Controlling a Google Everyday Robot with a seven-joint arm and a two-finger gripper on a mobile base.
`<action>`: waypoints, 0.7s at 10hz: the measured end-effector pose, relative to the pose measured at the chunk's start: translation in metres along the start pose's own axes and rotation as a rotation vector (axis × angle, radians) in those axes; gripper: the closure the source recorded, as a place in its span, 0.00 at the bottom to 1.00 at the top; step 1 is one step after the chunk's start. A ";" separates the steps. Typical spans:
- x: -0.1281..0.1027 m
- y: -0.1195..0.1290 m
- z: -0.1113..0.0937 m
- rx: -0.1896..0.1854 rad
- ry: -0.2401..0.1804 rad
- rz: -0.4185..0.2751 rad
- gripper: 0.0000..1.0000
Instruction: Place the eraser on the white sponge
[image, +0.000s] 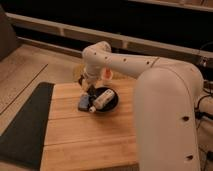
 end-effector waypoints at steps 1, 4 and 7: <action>-0.002 0.002 0.001 -0.002 0.000 -0.003 1.00; 0.000 0.005 0.004 -0.013 0.013 -0.007 1.00; -0.011 0.049 0.035 -0.088 0.086 -0.112 1.00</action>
